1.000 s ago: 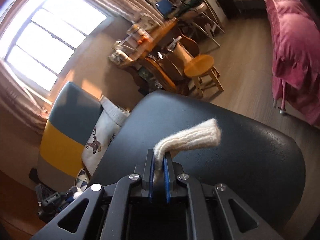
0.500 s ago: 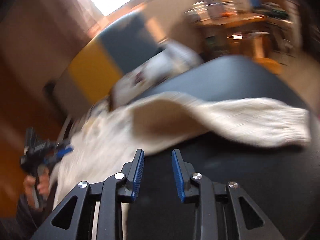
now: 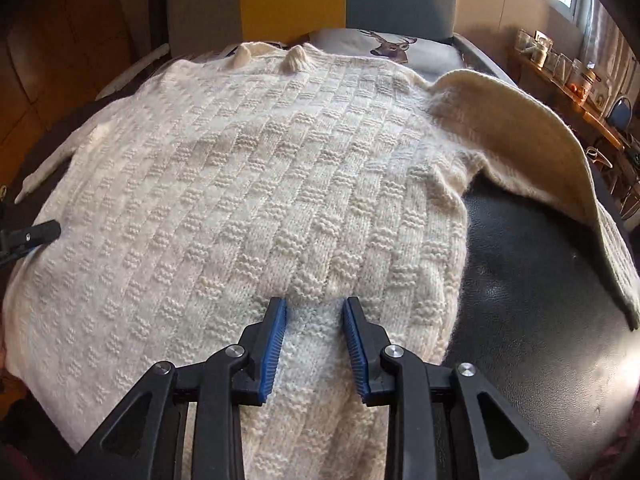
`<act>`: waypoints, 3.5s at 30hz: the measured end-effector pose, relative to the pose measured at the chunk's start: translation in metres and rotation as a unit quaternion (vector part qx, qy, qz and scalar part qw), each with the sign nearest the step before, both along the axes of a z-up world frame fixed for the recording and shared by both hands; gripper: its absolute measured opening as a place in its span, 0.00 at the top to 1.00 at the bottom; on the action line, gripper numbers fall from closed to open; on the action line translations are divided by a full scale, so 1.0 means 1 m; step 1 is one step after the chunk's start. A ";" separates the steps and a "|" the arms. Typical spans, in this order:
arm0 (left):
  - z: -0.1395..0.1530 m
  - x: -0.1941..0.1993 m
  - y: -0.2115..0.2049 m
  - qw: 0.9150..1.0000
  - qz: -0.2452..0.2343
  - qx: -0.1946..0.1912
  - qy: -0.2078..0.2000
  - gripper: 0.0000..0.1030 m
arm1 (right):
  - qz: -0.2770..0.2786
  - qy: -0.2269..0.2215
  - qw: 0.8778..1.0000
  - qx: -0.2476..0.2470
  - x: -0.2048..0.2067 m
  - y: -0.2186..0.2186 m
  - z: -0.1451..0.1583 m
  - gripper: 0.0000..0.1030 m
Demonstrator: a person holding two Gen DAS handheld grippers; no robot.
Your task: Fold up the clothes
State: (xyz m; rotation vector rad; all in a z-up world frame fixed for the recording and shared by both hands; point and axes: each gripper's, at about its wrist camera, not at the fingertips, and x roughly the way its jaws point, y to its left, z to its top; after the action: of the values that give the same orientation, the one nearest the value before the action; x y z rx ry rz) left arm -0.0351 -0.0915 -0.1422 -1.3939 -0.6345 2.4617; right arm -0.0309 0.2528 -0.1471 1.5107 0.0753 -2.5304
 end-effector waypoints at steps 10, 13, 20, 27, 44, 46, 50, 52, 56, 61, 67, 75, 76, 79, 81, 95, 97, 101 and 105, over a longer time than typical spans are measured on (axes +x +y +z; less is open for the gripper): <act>0.043 -0.001 -0.077 0.992 0.098 0.076 0.021 0.60 | 0.053 0.001 0.998 -0.031 -0.027 -0.040 0.053 0.70; 0.049 -0.036 -0.058 0.994 0.068 0.077 0.019 0.53 | 0.100 0.004 0.993 -0.066 -0.040 -0.079 0.058 0.70; -0.002 -0.066 -0.026 0.999 0.032 0.005 -0.018 0.60 | 0.174 -0.008 0.983 -0.049 -0.027 -0.140 0.022 0.70; 0.003 -0.082 -0.071 0.998 0.045 0.018 -0.051 0.87 | 0.153 0.016 0.983 -0.098 -0.012 -0.115 0.018 0.70; -0.022 0.100 -0.092 0.970 0.024 0.228 -0.084 0.57 | -0.058 0.011 0.970 -0.235 0.079 0.069 0.055 0.63; -0.025 0.100 -0.081 0.968 0.018 0.236 -0.087 0.58 | -0.096 0.013 0.968 -0.233 0.091 0.098 0.052 0.63; -0.009 0.090 -0.074 0.951 0.000 0.298 -0.082 0.89 | -0.158 -0.012 0.957 -0.242 0.105 0.135 0.030 0.58; 0.003 0.087 -0.080 0.948 0.000 0.305 -0.090 0.89 | -0.164 -0.037 0.951 -0.260 0.106 0.138 0.017 0.57; 0.011 0.084 -0.088 0.946 0.004 0.293 -0.140 0.88 | -0.129 -0.041 0.956 -0.260 0.103 0.127 0.016 0.62; -0.041 0.098 -0.092 0.935 0.046 0.268 -0.230 0.88 | -0.127 -0.050 0.954 -0.269 0.102 0.131 0.011 0.68; -0.021 0.097 -0.098 0.942 0.063 0.307 -0.121 0.46 | -0.125 -0.084 0.903 -0.402 0.099 0.140 -0.004 0.55; 0.010 0.059 -0.056 0.914 -0.024 0.395 -0.089 0.92 | -0.062 -0.070 0.894 -0.438 0.084 0.108 0.008 0.74; 0.020 0.059 -0.060 0.914 -0.020 0.399 -0.076 0.92 | -0.058 -0.052 0.894 -0.441 0.087 0.111 0.018 0.74; 0.021 0.054 -0.076 0.937 0.021 0.335 -0.094 0.91 | -0.079 -0.029 0.916 -0.391 0.091 0.124 0.035 0.75; 0.009 0.050 -0.087 0.954 0.058 0.264 -0.131 0.90 | -0.115 -0.050 0.936 -0.330 0.090 0.130 0.027 0.74; 0.005 0.112 -0.086 0.984 0.023 0.158 -0.074 0.17 | -0.072 0.080 0.993 -0.051 0.143 0.072 0.109 0.56; 0.018 0.107 -0.072 0.994 0.013 0.100 -0.050 0.14 | -0.105 0.142 0.983 0.050 0.157 0.061 0.125 0.50; 0.037 0.105 -0.053 0.999 0.036 -0.028 -0.002 0.12 | -0.114 0.014 0.993 -0.007 0.156 0.065 0.090 0.56; 0.045 0.108 -0.044 0.992 0.052 -0.113 0.023 0.12 | -0.121 -0.094 0.940 -0.304 0.169 0.083 0.038 0.48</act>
State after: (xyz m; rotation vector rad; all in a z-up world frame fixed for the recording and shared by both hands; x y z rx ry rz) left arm 0.0733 -0.1358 -0.0968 -1.4093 -0.4396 2.7115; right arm 0.1381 0.3361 -0.1096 1.5373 -0.8827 -2.2328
